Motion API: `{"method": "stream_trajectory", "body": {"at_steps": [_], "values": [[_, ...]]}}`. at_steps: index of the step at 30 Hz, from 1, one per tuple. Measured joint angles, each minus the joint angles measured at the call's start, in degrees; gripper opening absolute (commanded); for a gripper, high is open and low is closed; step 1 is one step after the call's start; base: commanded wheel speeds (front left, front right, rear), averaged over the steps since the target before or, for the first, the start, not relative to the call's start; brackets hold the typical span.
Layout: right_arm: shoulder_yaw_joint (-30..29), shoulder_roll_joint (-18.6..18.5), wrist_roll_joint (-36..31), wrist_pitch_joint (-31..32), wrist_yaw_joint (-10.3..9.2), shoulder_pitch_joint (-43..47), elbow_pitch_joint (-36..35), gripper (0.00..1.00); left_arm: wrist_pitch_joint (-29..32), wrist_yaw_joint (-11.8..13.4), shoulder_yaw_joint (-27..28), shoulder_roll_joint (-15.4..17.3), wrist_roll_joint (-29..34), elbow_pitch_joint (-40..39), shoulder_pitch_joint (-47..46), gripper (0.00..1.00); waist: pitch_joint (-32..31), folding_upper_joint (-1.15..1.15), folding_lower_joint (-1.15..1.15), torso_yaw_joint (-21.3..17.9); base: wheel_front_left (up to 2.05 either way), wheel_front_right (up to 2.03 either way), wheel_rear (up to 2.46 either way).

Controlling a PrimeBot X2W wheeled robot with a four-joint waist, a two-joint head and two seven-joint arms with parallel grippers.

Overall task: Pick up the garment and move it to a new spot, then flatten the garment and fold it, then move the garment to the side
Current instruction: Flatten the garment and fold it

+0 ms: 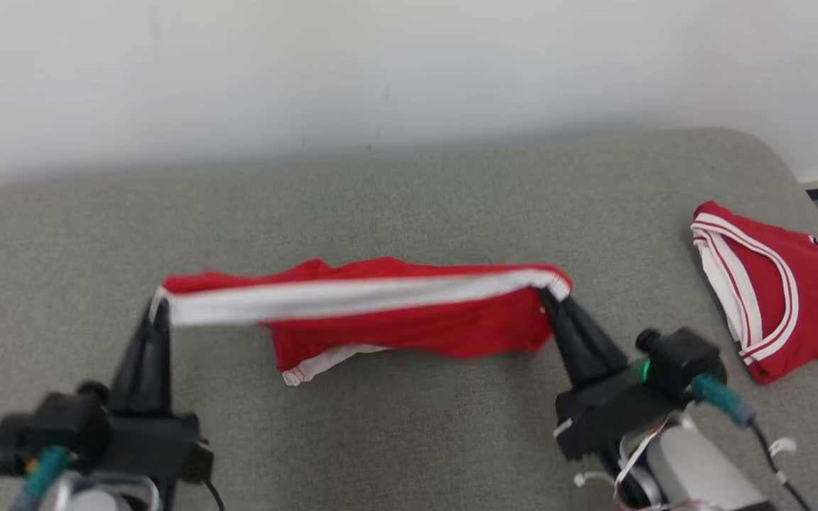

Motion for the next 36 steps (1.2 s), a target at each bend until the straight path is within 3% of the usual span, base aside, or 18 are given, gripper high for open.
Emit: {"method": "stream_trajectory", "body": {"at_steps": [11, 18, 24, 27, 32, 36], "values": [[2.7, -8.0, 7.9, 0.0, 0.00, -13.7, -11.5, 0.00, 0.0, 0.0, -0.4, 15.9, 1.4, -8.0, -16.9, 0.00, -4.4, 0.00, -0.01, 0.6, 0.00, 0.00, 0.00], [6.1, -11.9, 15.1, 5.0, 0.00, -22.7, -13.7, 0.00, 3.8, 0.0, -4.6, 21.9, -0.4, -4.9, -26.4, 0.00, -2.1, 0.00, 0.00, 1.1, 0.00, 0.00, 0.00], [9.9, -13.7, 15.6, 8.2, 0.00, -35.5, -8.7, 0.00, 6.3, 0.9, -8.3, 21.8, 0.1, 1.7, -36.7, 0.00, 3.8, 0.01, 0.02, 1.4, 0.00, 0.00, 0.00], [9.3, -12.2, 15.1, 7.8, 0.00, -44.8, -1.7, 0.00, 5.2, 1.7, -9.0, 20.8, 2.0, 5.4, -45.4, 0.00, 8.1, 0.00, 0.01, 1.6, 0.00, 0.00, 0.00], [6.7, -11.8, 5.8, 2.3, 0.01, -61.3, 9.8, 0.00, 1.5, 3.2, -10.5, 19.0, 5.6, 11.2, -60.9, 0.00, 15.8, 0.01, 0.03, 1.8, 0.00, 0.00, 0.00], [4.7, -11.0, 0.0, 0.4, 0.02, -67.7, 14.6, 0.00, 0.2, 3.6, -11.5, 17.7, 6.9, 14.4, -67.0, 0.00, 21.1, 0.00, 0.03, 2.1, 0.00, 0.00, 0.00]]}}
